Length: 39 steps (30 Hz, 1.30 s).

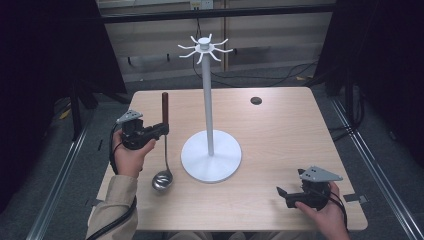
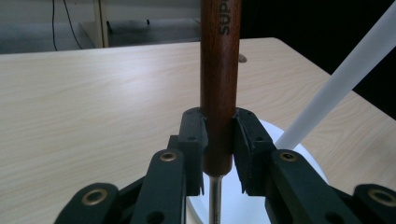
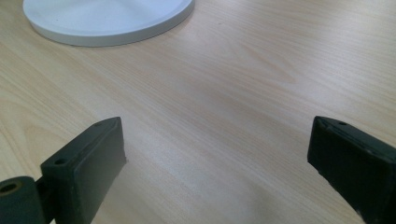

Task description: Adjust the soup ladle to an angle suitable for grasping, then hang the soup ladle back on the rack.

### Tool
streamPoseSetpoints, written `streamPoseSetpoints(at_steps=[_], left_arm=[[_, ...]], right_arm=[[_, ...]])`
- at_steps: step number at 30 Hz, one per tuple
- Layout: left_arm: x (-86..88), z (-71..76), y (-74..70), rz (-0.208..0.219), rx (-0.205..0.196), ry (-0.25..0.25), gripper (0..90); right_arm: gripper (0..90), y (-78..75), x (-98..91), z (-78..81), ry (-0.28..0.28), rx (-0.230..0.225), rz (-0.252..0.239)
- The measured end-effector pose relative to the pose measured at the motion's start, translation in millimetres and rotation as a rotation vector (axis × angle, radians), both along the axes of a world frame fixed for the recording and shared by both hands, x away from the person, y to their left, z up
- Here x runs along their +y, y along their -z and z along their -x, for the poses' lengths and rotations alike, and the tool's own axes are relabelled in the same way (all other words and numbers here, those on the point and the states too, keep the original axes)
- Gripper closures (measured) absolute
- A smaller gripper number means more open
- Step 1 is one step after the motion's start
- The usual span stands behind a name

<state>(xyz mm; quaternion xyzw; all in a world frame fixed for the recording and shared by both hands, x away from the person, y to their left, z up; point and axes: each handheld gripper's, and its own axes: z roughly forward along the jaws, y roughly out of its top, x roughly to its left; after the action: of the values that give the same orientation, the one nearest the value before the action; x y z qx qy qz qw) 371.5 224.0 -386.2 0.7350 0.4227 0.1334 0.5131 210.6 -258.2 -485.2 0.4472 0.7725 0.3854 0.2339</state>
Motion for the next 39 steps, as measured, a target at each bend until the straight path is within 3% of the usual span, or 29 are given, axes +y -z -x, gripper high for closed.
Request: streamPoseSetpoints(at_steps=[10, 19, 39], left_arm=[[-1.3, 9.8, -21.0, 0.05, -0.065, 0.03, 74.6], [-8.6, 18.5, -41.3, 0.067, -0.119, 0.062, 74.5], [-14.0, 28.6, -74.0, 0.129, -0.19, 0.098, 74.5]], right_arm=[[2.8, -0.2, 1.3, -0.9, 0.002, -0.003, -0.001], [1.5, -1.7, 2.3, -1.1, -0.01, -0.011, -0.006], [1.5, -3.4, 0.6, -2.2, -0.001, -0.013, -0.019]])
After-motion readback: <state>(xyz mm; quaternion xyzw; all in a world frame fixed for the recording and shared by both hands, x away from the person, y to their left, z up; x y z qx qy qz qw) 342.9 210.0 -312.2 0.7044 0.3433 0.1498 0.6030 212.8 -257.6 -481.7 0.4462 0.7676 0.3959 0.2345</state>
